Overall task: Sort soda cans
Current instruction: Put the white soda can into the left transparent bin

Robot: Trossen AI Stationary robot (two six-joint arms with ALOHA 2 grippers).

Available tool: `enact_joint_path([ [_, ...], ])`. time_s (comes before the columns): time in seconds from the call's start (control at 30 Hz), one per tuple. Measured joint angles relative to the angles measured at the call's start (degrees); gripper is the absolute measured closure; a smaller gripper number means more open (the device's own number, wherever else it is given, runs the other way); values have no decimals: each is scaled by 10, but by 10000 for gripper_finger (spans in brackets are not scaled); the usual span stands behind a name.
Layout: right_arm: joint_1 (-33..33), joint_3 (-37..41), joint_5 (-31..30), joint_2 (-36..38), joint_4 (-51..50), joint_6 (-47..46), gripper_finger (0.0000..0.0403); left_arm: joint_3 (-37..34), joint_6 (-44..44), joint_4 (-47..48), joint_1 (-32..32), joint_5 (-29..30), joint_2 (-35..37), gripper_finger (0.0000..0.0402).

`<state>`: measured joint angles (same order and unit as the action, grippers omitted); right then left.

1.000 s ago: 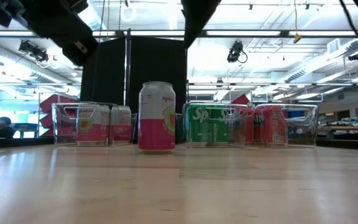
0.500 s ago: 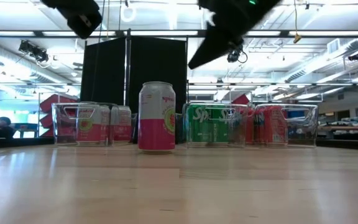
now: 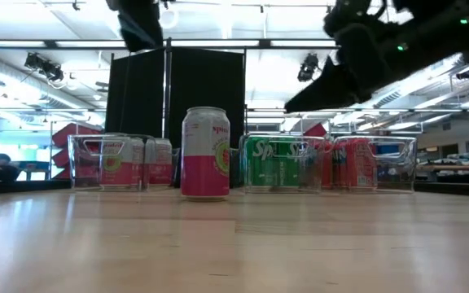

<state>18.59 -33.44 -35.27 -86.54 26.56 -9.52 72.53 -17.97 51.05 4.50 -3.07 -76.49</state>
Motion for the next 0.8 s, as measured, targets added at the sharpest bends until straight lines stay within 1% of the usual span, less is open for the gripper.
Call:
enact_joint_path([
  [0.07, 14, 6, -38, 1, -2, 0, 401, 39, 21, 27, -12, -32, -34, 383],
  [0.13, 24, 6, -52, 1, 0, 0, 402, 81, 32, 52, -18, -49, -68, 362],
  [0.2, 33, 5, -56, 1, 0, 0, 400, 125, 47, 87, -19, -55, -104, 334],
  [0.33, 46, 5, -57, -1, 0, -6, 391, 212, 90, 152, -19, -52, -174, 258],
  [0.43, 50, 5, -56, 0, -2, -5, 382, 262, 101, 169, -19, -35, -220, 193],
  [0.53, 51, 5, -57, 2, -3, -6, 373, 299, 103, 198, -20, -30, -262, 130],
  [0.63, 51, 5, -56, 2, -4, -8, 362, 321, 123, 254, -22, -25, -299, 80],
  [0.7, 51, 5, -56, 2, -4, -8, 354, 326, 132, 278, -25, -12, -316, 55],
  [0.8, 51, 5, -54, 2, -4, -9, 342, 327, 149, 290, -32, -2, -331, 31],
])
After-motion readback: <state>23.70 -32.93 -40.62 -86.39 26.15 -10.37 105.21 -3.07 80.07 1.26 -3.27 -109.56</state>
